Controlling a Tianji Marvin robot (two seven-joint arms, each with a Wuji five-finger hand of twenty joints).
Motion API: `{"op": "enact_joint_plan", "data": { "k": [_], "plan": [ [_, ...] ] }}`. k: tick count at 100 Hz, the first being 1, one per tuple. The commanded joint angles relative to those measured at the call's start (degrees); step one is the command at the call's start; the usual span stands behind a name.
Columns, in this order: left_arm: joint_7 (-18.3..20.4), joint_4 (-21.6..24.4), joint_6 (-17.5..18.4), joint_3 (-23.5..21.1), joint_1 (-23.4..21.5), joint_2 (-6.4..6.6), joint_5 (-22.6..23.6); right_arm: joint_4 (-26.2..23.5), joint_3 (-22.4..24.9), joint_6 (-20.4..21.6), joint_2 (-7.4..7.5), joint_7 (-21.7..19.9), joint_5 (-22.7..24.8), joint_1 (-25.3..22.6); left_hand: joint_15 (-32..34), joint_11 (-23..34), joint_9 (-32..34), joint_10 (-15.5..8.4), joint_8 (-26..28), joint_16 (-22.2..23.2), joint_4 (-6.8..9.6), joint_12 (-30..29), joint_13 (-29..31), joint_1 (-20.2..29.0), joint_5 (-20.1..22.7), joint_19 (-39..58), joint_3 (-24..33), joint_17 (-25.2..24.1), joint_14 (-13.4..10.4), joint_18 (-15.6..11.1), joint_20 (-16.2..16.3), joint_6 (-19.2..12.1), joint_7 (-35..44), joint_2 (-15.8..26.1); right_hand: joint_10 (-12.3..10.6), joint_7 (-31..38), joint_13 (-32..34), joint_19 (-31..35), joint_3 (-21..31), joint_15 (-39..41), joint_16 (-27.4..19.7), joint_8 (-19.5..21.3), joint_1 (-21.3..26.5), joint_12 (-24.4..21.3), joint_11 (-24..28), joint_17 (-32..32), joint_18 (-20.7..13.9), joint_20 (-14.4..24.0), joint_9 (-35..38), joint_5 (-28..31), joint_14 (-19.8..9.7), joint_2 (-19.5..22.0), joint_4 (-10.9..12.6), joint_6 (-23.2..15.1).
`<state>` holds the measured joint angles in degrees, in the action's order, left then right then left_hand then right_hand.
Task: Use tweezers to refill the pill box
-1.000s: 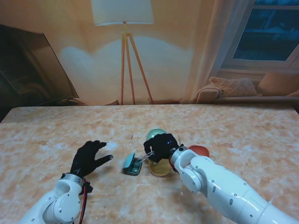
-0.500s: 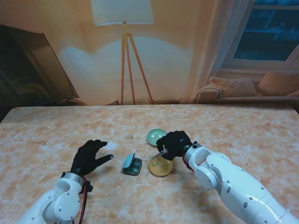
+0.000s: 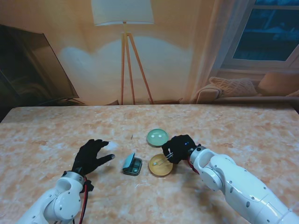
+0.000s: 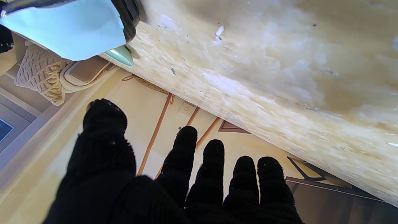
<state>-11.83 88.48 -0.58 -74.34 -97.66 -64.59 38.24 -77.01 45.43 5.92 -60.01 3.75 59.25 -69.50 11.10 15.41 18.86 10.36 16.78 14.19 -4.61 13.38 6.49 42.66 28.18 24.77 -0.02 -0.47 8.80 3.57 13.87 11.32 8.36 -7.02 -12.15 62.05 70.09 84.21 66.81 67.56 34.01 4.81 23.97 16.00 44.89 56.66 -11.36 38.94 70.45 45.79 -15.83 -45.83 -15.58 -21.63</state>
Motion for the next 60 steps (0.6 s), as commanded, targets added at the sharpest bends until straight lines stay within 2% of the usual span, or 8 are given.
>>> {"op": "enact_joint_plan", "data": {
  "k": [1,60],
  "plan": [
    [0.9,0.0,0.2,0.1,0.0,-0.01,0.2,0.8,-0.7,-0.2,-0.32,-0.6,-0.2,0.2,-0.3,-0.7,-1.2,-1.2,-0.8,-0.9,1.9,-0.1,-1.4,-0.3,-0.1,-0.9,-1.2,-0.9,-1.6,-2.2,-0.9,-0.1,-1.3,1.3,5.8,0.2,-1.5,-0.2,0.8,0.0,1.2,0.6,0.8,1.0,-0.3,-0.1,-5.2,0.8,-1.3,-0.2,-5.4,0.7,-0.8,-2.2],
    [0.3,-0.2,0.1,0.1,-0.4,-0.14,-0.1,5.4,-7.6,-3.5,-1.68,2.6,-2.8,4.9,0.1,-0.4,-0.9,-1.5,-0.7,-0.7,1.88,0.0,-1.2,-0.1,0.2,-0.7,-1.2,-0.6,-1.9,-2.3,-0.8,-0.2,-1.1,1.5,5.7,0.0,-2.1,-0.5,0.6,0.2,1.2,1.1,1.2,1.5,-0.3,-0.7,-5.2,0.9,-1.8,-0.9,-5.4,1.2,-0.7,-2.3]
  ]
}}
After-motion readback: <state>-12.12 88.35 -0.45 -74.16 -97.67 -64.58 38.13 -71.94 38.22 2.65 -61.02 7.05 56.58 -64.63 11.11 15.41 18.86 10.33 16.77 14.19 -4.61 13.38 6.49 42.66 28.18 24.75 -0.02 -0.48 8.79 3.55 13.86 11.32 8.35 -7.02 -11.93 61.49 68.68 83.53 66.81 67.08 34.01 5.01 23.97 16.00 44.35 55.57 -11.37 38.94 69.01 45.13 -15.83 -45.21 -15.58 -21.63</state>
